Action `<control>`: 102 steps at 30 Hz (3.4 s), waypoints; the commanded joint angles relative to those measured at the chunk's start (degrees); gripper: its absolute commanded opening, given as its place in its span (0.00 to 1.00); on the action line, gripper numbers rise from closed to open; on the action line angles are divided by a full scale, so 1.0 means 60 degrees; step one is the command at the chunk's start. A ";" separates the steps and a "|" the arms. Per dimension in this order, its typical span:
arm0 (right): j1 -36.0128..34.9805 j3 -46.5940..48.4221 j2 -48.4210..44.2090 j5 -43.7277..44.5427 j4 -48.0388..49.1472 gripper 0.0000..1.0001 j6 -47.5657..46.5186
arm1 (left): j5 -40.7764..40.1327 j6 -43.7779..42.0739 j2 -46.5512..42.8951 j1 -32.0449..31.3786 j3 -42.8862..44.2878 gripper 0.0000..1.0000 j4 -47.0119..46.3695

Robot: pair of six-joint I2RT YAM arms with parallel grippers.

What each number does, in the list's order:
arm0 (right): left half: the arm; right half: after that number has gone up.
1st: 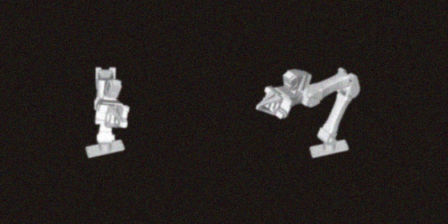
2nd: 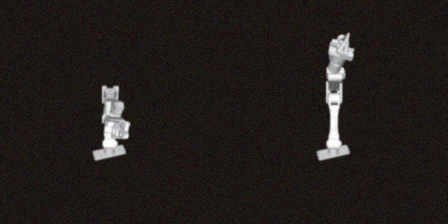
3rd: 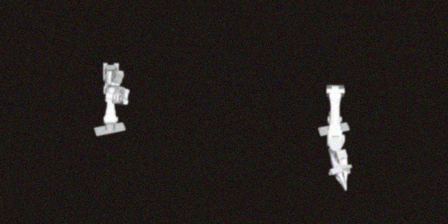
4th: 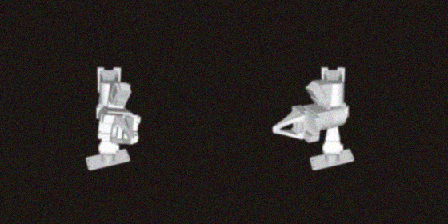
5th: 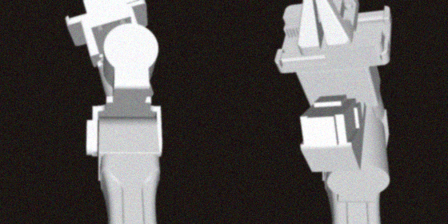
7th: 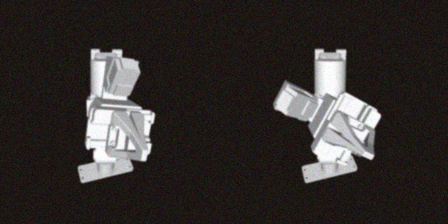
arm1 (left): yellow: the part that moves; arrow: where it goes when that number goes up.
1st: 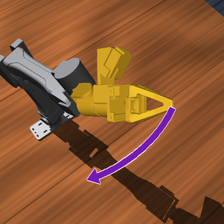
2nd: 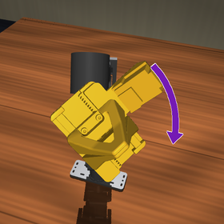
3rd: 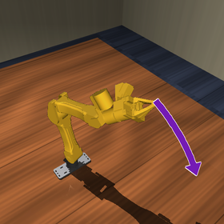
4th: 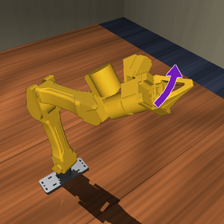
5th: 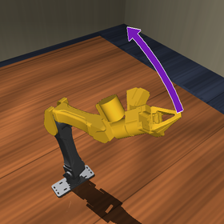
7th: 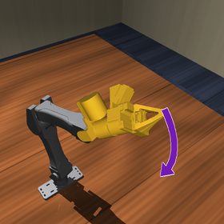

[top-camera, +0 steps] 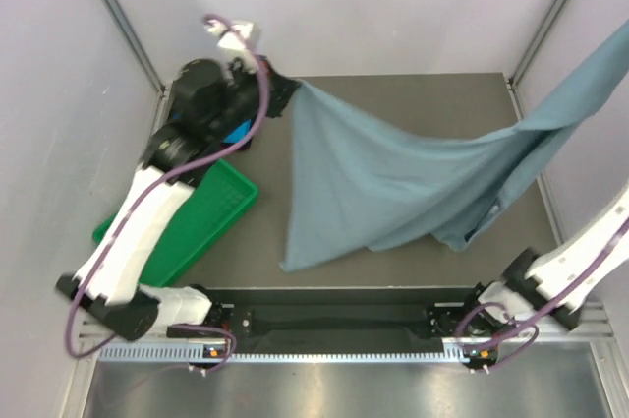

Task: Fold and stack the t-shirts
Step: Flatten the tshirt out

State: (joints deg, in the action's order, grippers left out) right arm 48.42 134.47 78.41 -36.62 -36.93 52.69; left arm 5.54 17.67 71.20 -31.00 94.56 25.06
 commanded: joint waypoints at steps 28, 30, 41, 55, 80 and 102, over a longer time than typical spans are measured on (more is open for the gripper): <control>-0.6649 -0.0333 0.5509 0.7128 -0.4657 0.00 -0.5353 | 0.1142 0.0321 0.4189 0.2648 0.0123 0.00 -0.2506; -0.6635 -0.2011 0.4865 0.7246 -0.3926 0.00 -0.5397 | 0.1244 0.0380 0.4014 0.2604 -0.0290 0.00 -0.2536; -0.5889 -0.2874 0.1465 0.9076 -0.4918 0.00 -0.4299 | 0.1171 -0.0074 0.1949 0.0994 -0.1361 0.00 -0.2654; -0.4569 -0.0163 -0.3605 1.1391 -0.5140 0.00 -0.4225 | 0.0849 0.0570 -0.2475 -0.1512 -0.2533 0.00 -0.2785; -0.5813 -0.1246 0.6362 0.5432 0.2515 0.00 -0.5704 | 0.1653 0.0644 0.6966 0.3496 0.2341 0.00 -0.3282; -0.6606 0.0321 1.0676 0.5194 0.7280 0.00 -0.3288 | 0.1567 -0.0748 1.2653 0.4713 0.7231 0.00 -0.3898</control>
State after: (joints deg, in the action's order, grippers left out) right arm 9.15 131.96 141.93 -7.84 -0.10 31.73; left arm 15.64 15.18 144.40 -3.64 129.14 6.48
